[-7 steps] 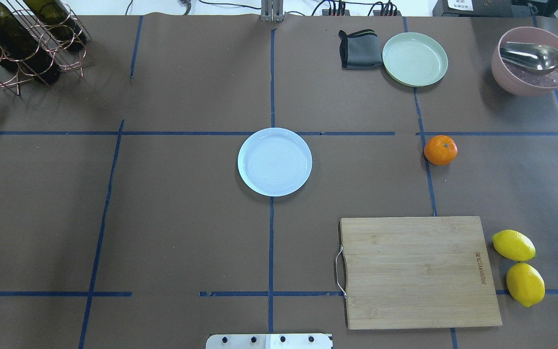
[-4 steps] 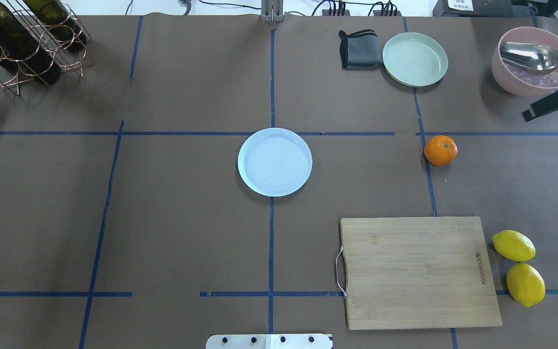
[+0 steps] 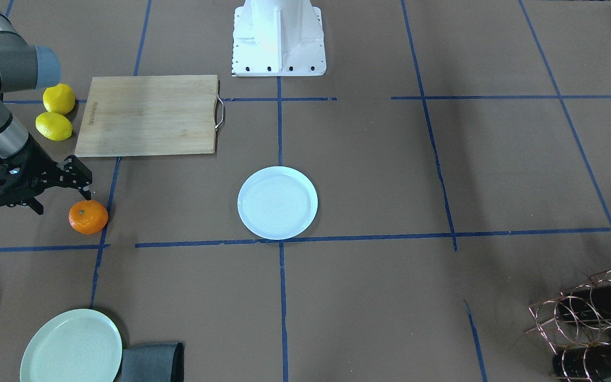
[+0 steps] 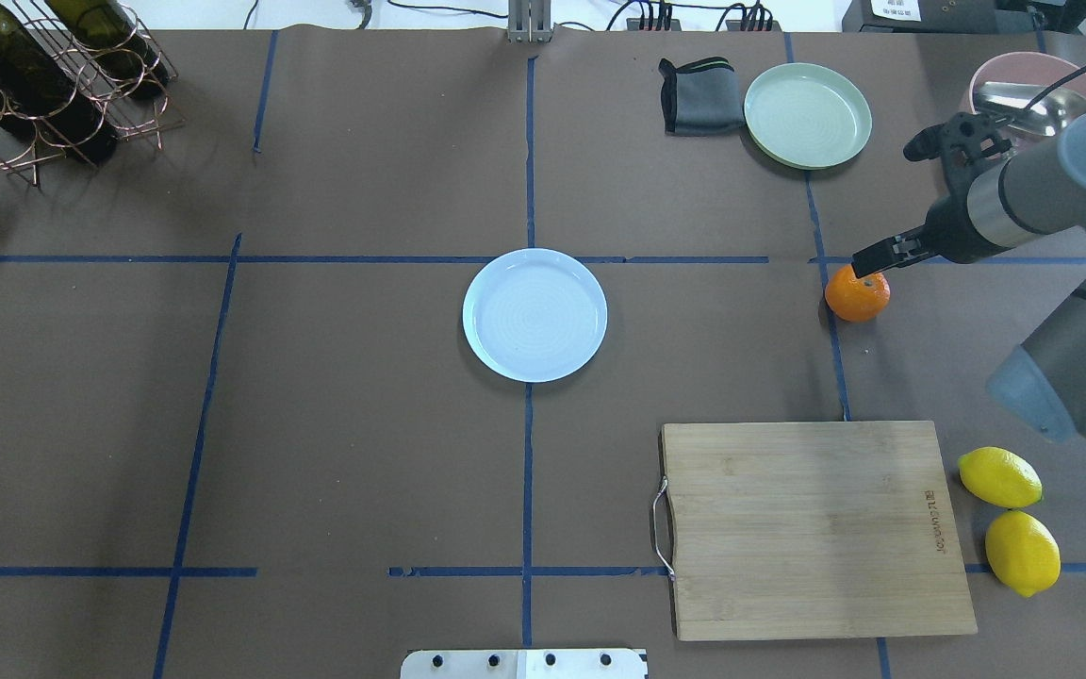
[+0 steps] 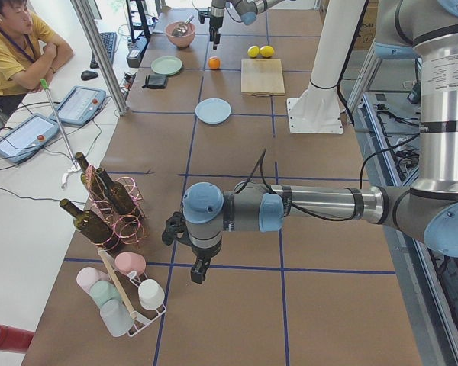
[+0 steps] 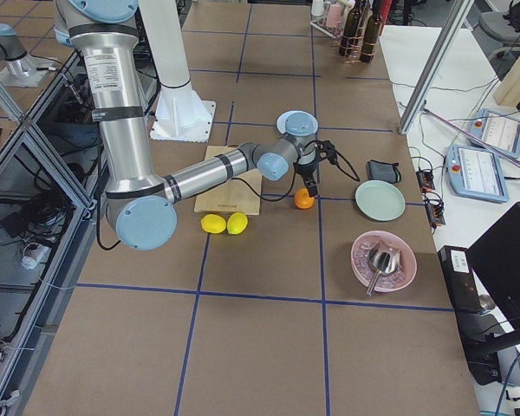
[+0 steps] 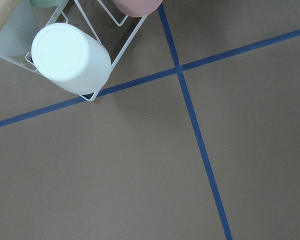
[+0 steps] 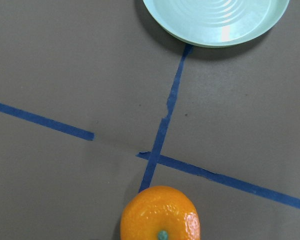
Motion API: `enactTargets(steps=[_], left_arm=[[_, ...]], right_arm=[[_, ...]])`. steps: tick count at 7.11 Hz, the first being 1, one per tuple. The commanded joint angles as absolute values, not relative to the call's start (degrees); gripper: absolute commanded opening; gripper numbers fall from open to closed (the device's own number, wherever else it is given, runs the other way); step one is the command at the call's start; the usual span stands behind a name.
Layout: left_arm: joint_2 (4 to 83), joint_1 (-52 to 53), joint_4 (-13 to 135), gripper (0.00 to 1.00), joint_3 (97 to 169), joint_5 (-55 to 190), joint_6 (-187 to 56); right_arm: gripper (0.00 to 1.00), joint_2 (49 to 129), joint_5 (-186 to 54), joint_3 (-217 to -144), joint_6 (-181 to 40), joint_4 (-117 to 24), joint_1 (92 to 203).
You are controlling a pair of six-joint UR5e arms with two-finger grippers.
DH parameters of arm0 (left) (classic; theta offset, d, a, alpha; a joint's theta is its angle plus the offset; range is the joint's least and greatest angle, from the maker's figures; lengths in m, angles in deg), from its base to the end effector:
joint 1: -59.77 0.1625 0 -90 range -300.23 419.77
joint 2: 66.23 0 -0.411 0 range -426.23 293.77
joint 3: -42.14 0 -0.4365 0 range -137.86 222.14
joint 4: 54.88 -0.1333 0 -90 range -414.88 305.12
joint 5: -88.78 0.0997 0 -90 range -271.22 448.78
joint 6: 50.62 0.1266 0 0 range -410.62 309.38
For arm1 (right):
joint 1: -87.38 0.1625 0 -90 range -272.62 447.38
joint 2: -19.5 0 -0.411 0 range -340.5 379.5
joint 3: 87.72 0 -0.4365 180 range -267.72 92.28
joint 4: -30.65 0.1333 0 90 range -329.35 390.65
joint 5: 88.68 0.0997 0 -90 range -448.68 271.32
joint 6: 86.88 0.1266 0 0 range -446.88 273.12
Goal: Pick orange to plate
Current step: 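Reach the right gripper down over the orange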
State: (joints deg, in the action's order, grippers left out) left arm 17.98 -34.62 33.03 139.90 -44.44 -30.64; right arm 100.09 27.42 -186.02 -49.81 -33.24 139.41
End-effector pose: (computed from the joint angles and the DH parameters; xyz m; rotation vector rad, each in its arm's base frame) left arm -0.0843 -0.4893 0.6489 0.1577 0.7399 0.2582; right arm -0.3287 -0.5473 0.4482 0.3323 -0.8011 -0.1888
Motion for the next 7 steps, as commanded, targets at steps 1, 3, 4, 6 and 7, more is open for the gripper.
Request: enactTargets(steps=[1,3,4,6,7], left_arm=[[17.88,-34.53,33.27,1.00,139.79,-44.55,-30.66],[17.88,-34.53,33.36,1.00,139.53,-44.46,-30.58],[17.88,-34.53,33.36,1.00,139.52,-44.46,-30.58],[17.88,-34.53,33.36,1.00,139.52,-44.55,-30.58],[17.88,-34.53,33.36,1.00,139.52,-44.55,-30.58]], right_arm=[[1.00,100.01,22.86,-182.48,-48.47,-30.35,136.34],[1.00,99.23,22.59,-181.43,-48.47,-30.35,135.02],[1.00,99.22,21.80,-180.81,-48.47,-30.35,134.58],[1.00,99.13,20.22,-179.67,-48.56,-30.35,133.18],[1.00,98.70,17.95,-178.96,-48.47,-30.35,132.21]])
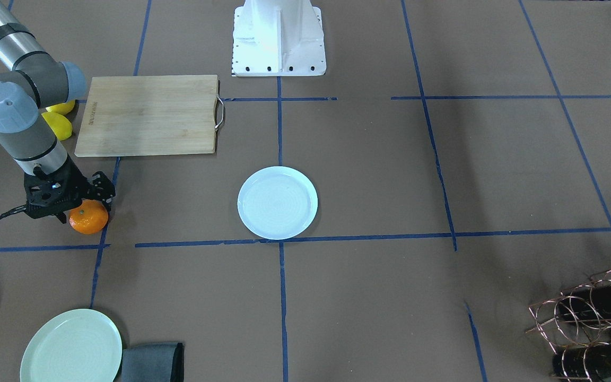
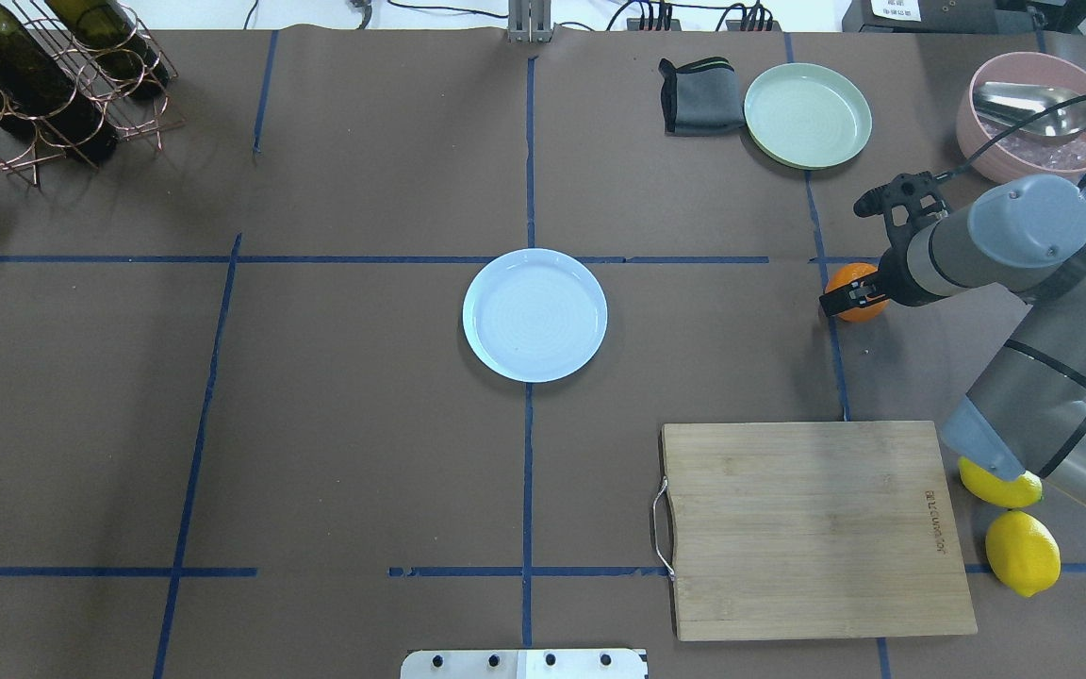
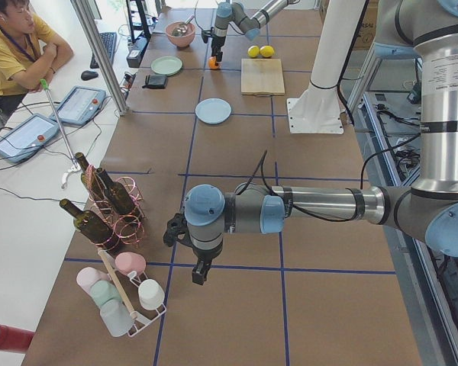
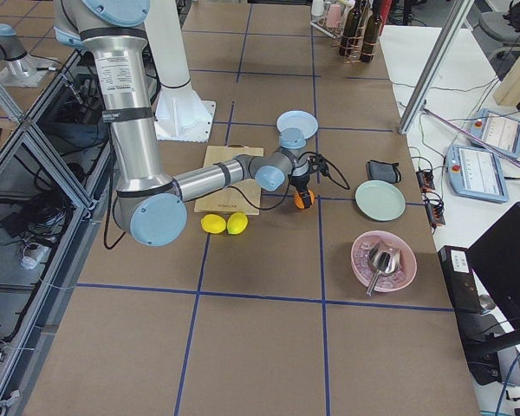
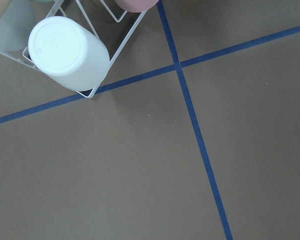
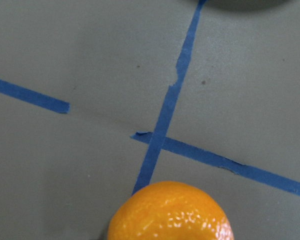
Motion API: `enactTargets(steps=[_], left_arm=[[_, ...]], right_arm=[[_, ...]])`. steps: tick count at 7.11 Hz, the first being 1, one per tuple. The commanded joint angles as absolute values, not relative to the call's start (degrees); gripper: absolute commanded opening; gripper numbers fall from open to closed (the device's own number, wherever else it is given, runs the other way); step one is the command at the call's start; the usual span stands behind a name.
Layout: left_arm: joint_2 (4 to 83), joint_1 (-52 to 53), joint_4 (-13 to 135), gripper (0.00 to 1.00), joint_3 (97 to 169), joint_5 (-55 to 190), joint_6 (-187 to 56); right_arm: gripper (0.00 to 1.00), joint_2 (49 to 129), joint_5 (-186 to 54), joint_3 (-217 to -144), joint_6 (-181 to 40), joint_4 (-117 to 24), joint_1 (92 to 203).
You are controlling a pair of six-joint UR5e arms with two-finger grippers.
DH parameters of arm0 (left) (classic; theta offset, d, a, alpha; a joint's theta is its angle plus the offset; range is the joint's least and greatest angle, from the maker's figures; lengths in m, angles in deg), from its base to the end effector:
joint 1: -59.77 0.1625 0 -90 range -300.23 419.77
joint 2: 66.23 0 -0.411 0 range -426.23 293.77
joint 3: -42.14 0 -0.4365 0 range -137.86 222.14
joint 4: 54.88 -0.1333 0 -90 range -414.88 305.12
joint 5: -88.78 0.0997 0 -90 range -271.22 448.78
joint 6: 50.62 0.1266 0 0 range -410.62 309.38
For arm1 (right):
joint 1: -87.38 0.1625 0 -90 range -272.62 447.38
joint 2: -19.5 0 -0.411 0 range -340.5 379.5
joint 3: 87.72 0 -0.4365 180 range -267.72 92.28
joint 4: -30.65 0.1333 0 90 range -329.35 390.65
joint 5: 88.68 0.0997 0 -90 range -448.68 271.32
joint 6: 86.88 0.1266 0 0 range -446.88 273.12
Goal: Pick orange to plate
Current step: 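Close the right gripper on the orange and lift it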
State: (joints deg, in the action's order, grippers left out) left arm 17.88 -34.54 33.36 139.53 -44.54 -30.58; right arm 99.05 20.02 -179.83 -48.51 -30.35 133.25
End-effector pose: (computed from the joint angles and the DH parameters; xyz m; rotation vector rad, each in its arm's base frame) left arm -0.0834 -0.4886 0.6525 0.1557 0.7422 0.2596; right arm -0.3894 -0.5345 0.4953 0.3352 -0.7094 -0.2137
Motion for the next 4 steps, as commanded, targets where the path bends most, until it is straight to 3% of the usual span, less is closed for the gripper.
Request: enactTargets(steps=[1,2,3,4], left_arm=[[17.88,-34.53,33.36,1.00,139.61,-44.55,-30.58],[17.97,-34.53,33.36,1.00,139.52,-44.55,-30.58],[17.88,-34.62,33.36,1.00,139.61,-44.55,-30.58],[17.88,-34.53,33.36,1.00,139.70,-44.55,-30.58]], right_arm=[[0.84,97.39,17.14,-178.96,-48.64,-30.43,131.94],[0.38,96.51,17.22,-179.22,-48.56,-30.96,131.94],[0.11,95.02,17.22,-179.48,-48.47,-31.40,132.03],[0.06,92.74,17.22,-179.40,-46.21,-31.57,131.94]])
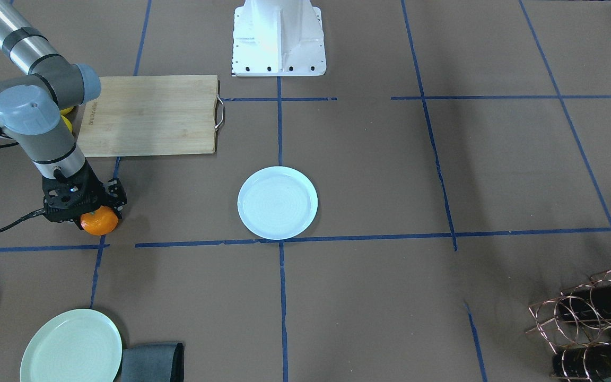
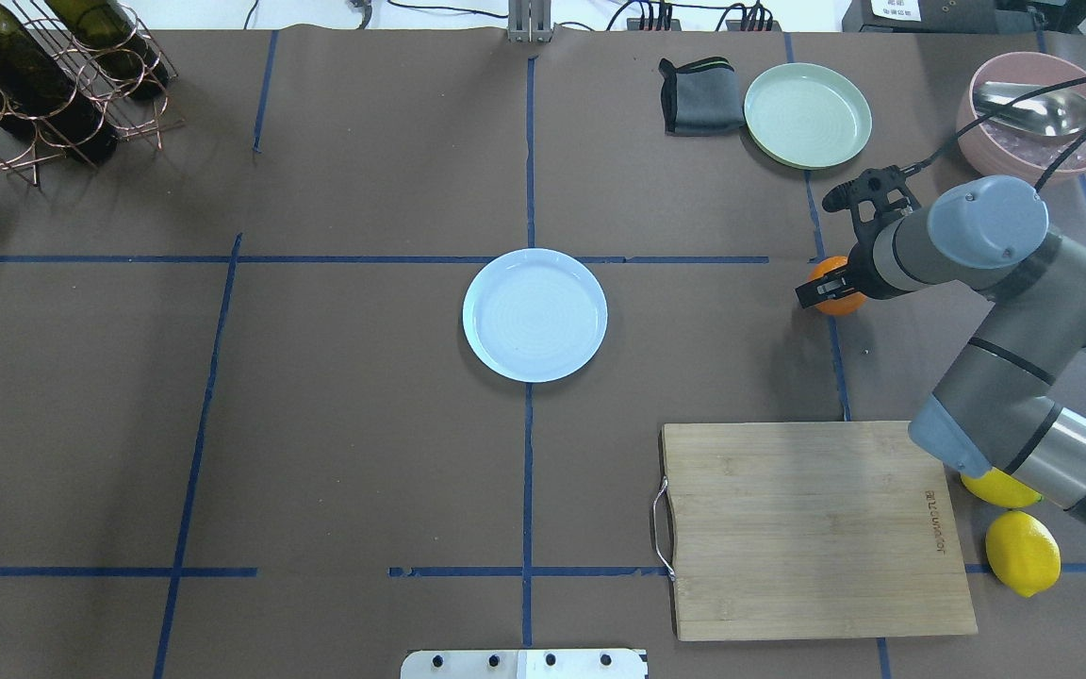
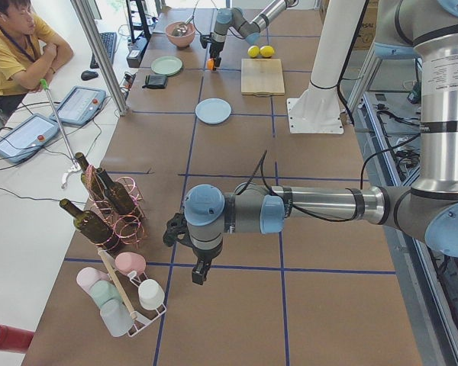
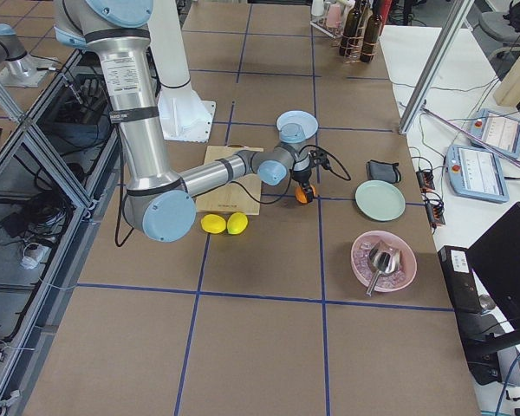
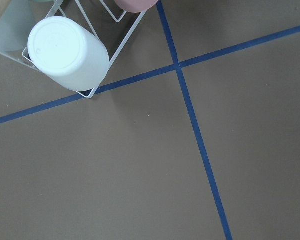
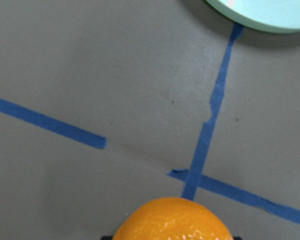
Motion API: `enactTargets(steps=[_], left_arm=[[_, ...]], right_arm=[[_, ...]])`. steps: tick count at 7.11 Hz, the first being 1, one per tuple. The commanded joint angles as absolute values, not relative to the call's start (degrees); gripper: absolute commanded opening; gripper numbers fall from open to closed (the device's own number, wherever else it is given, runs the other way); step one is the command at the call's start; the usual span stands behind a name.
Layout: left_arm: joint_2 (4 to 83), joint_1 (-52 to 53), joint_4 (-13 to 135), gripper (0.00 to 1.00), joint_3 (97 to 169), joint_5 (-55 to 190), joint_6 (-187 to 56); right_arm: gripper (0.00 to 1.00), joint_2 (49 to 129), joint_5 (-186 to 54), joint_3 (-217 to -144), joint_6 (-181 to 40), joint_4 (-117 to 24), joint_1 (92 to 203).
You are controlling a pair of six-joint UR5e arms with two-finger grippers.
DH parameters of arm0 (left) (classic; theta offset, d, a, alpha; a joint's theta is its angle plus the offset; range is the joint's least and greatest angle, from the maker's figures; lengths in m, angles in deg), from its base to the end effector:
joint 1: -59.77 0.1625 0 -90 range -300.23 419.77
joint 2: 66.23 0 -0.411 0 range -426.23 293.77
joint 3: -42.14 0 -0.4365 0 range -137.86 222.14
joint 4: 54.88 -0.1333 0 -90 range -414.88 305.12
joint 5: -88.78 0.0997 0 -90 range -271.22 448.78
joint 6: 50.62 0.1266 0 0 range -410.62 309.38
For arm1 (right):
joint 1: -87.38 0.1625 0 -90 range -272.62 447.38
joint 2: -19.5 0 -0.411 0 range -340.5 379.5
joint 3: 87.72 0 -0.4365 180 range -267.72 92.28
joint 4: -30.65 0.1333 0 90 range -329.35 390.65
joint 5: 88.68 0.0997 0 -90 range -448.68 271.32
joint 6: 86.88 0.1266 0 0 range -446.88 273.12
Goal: Pick orange to plate
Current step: 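Close the right gripper on the orange and lift it, then carry the orange with the right gripper over the light blue plate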
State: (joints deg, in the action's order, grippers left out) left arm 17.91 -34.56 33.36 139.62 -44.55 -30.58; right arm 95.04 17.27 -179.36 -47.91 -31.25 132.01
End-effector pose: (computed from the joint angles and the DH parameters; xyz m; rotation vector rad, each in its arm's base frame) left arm -0.0836 -0.4889 0.6513 0.1578 0.7419 0.2600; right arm -0.4135 -0.5467 0.4572 0.3911 -0.7115 -0.2129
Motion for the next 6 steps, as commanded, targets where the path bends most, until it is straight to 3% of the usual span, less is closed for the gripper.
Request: enactTargets(steps=[1,3,6], left_arm=[[17.88,-34.53,33.36,1.00,139.61,-44.55,-30.58],[17.88,-34.62,33.36,1.00,139.70,-44.63,-30.58],[17.88,-34.53,33.27,1.00,139.88,-44.63,-30.58]], right_arm=[[0.08,87.24,17.14,-179.66,-41.92,-36.71,131.07],[0.14,73.61,12.34,-178.70,-31.64,-50.51,124.94],[0.22,56.90,3.81,-162.67,-20.02,-52.76,117.20]])
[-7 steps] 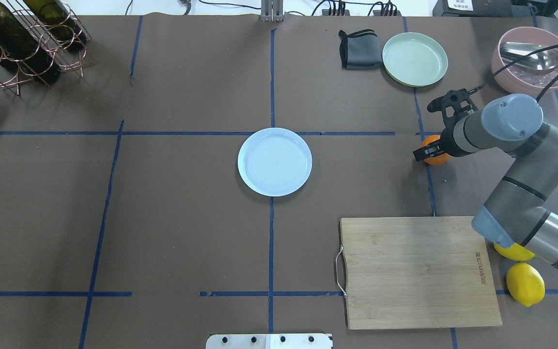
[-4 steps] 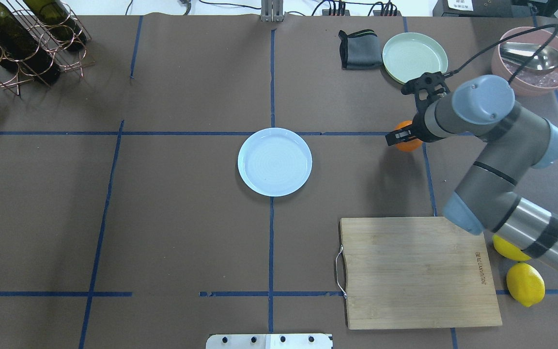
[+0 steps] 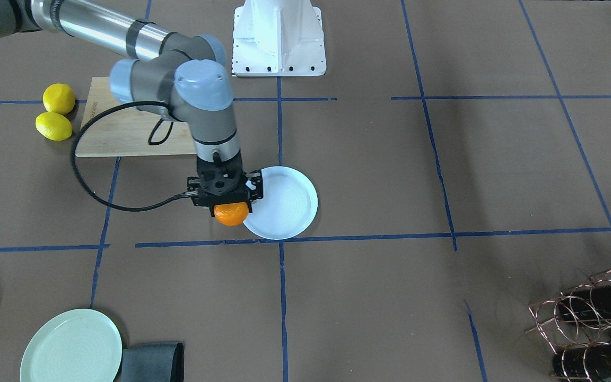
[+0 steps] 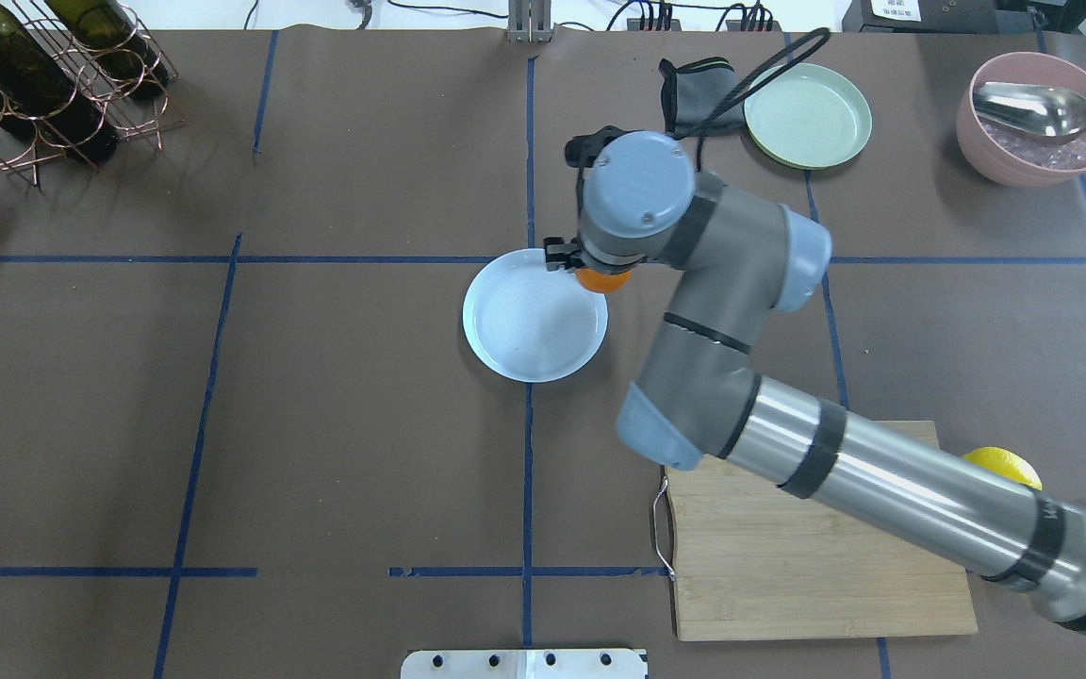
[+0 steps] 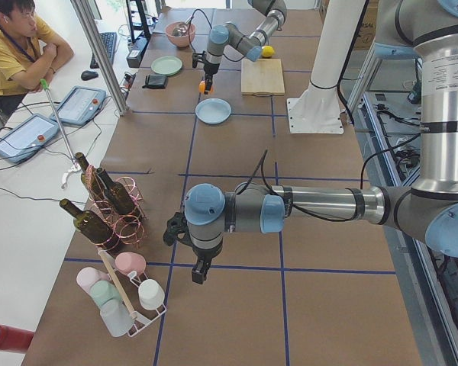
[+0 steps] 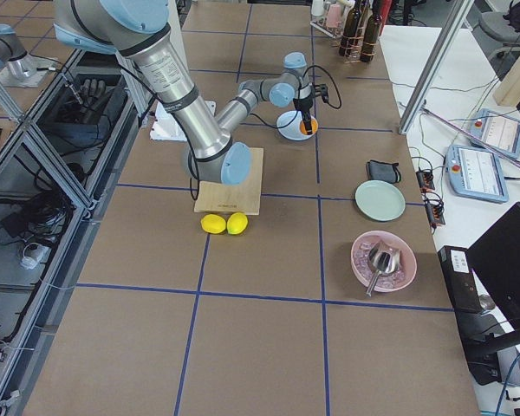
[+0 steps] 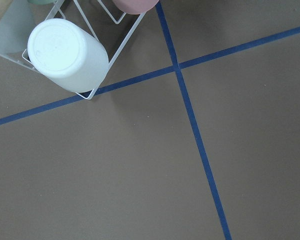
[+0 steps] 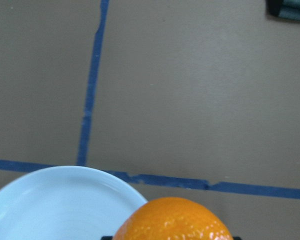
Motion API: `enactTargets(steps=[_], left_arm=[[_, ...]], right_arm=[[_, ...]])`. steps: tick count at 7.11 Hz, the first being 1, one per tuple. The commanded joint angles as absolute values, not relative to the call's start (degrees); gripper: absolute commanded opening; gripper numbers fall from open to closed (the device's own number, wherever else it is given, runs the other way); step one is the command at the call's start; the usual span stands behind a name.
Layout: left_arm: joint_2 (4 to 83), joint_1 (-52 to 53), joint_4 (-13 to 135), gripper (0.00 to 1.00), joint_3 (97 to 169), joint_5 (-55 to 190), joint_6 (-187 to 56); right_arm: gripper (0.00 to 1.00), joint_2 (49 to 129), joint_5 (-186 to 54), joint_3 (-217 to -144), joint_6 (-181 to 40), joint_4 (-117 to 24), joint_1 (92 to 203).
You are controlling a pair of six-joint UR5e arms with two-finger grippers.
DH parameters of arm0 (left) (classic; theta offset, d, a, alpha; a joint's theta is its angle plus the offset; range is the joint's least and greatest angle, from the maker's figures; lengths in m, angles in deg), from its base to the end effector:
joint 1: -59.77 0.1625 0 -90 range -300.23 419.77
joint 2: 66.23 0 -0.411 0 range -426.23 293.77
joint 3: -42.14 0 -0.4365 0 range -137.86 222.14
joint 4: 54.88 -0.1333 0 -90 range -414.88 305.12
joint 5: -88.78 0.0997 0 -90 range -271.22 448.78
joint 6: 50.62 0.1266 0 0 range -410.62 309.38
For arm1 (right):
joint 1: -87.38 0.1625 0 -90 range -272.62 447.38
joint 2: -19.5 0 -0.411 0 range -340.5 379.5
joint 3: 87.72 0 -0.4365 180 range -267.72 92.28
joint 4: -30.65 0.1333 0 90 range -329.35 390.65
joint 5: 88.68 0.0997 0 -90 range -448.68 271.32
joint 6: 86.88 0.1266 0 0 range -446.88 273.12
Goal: Pick orange to plate
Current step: 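Carry the orange with the right gripper over the light blue plate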
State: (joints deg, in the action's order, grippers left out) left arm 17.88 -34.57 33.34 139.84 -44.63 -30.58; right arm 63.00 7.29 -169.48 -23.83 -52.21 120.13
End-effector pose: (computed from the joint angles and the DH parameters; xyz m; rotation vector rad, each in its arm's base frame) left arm -0.0835 -0.4889 0.6495 0.1610 0.7427 0.2609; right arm -0.6083 -0.5341 0.1925 0.3085 -0.7358 0.0545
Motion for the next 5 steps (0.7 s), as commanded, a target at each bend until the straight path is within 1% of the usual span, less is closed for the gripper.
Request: enactTargets(steps=[1,3,4,5], left_arm=[[17.88,-34.53,33.36,1.00,139.79,-44.63,-30.58],[17.88,-34.53,33.36,1.00,139.53,-44.63,-30.49],[17.88,-34.53,33.36,1.00,139.35,-44.72,-30.49],[17.97,-34.53,33.36,1.00,139.26,-44.72,-30.49]], right_arm=[[0.22,56.34,1.95,-161.56,-18.77,-52.76,115.96],[0.24,56.77,1.06,-160.85,-18.59,-52.85,114.72],[0.29,57.03,0.27,-160.76,-18.59,-52.85,114.19],[0.39,56.95,0.26,-160.76,-18.59,-52.85,114.01]])
